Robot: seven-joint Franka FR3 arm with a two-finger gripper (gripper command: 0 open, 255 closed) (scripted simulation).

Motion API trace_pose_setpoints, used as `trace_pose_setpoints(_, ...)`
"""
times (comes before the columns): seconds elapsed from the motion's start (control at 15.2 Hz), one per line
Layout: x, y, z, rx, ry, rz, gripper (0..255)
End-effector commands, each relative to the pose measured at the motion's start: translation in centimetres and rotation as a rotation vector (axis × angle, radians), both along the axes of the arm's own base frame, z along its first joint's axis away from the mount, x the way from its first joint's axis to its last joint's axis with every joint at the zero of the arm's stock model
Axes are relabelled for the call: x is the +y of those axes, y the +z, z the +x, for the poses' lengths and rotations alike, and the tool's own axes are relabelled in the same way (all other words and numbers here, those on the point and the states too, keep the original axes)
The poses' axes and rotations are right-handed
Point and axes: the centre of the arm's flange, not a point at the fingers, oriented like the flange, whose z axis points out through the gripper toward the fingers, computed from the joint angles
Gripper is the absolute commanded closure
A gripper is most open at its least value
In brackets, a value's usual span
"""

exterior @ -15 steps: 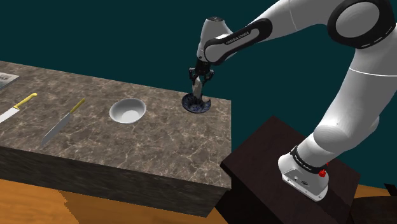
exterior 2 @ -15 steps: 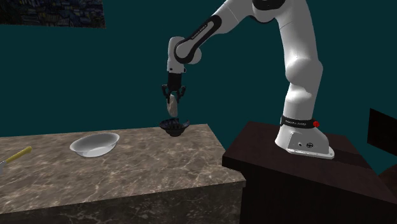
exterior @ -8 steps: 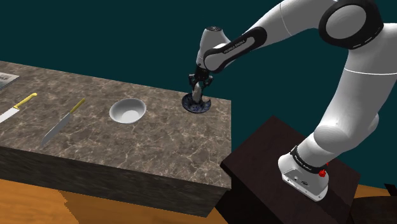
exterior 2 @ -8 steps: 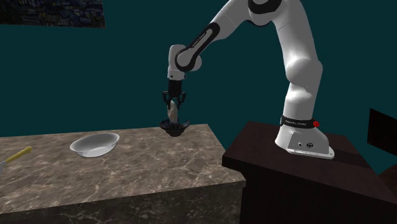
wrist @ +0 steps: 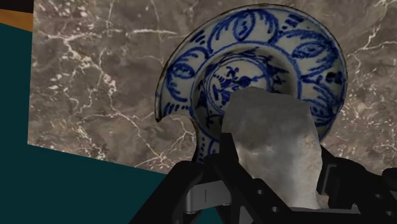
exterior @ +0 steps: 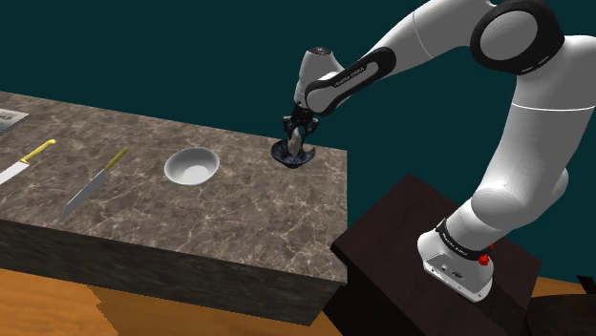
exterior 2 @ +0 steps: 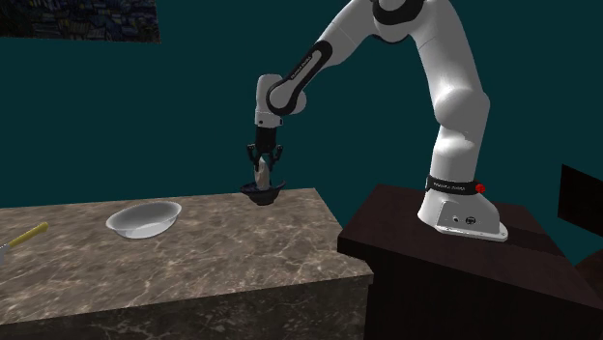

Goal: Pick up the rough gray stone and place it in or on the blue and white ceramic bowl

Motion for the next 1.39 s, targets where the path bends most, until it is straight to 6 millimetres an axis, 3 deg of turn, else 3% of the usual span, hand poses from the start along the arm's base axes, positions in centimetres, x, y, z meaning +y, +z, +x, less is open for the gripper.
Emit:
trace_pose_setpoints(0.0, 0.0, 0.0, 0.0, 0.0, 0.0, 0.0, 255)
trace_pose_setpoints(0.13, 0.0, 0.0, 0.0, 0.0, 0.0, 0.0, 255)
trace_pose_setpoints(0.2, 0.0, 0.0, 0.0, 0.0, 0.0, 0.0, 0)
trace_pose_setpoints(0.53, 0.0, 0.0, 0.0, 0.0, 0.0, 0.0, 0)
trace_pose_setpoints(0.79, -0.3, 5.0, -0.5, 0.0, 0.0, 0.0, 0)
trace_pose_setpoints(1.32, -0.3, 5.0, -0.5, 0.0, 0.0, 0.0, 0)
